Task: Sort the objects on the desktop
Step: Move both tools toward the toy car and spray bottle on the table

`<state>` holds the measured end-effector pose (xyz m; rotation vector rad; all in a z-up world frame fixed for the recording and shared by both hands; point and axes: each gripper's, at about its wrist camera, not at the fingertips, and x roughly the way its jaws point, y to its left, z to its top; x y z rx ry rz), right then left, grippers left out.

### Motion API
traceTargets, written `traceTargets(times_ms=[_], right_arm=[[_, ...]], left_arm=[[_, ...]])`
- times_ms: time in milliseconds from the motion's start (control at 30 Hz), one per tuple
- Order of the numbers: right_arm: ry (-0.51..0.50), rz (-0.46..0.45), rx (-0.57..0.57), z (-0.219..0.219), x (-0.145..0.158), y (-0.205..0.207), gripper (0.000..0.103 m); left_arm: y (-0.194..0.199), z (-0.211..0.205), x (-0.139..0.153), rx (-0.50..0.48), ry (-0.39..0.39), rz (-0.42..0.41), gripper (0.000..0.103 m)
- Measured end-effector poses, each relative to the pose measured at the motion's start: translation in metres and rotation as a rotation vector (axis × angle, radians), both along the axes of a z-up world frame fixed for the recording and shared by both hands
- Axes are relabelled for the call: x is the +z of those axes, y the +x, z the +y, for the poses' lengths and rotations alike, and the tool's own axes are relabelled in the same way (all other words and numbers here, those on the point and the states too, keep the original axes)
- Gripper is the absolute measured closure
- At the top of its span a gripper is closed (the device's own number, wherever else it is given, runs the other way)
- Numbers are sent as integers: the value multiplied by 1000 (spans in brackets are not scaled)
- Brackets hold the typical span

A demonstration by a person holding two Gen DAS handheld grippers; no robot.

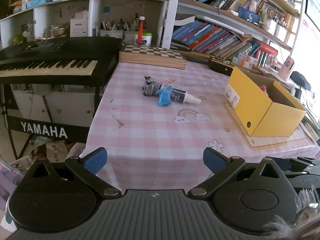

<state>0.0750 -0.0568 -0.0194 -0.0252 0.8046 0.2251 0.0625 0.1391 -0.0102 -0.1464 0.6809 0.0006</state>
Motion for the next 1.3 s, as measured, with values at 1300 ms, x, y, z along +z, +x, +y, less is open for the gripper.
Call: traceTargets(times_ms=[1300], right_arm=[[19, -13, 15, -4, 1, 171, 25]], left_arm=[[154, -1, -16, 74, 19, 38, 0]])
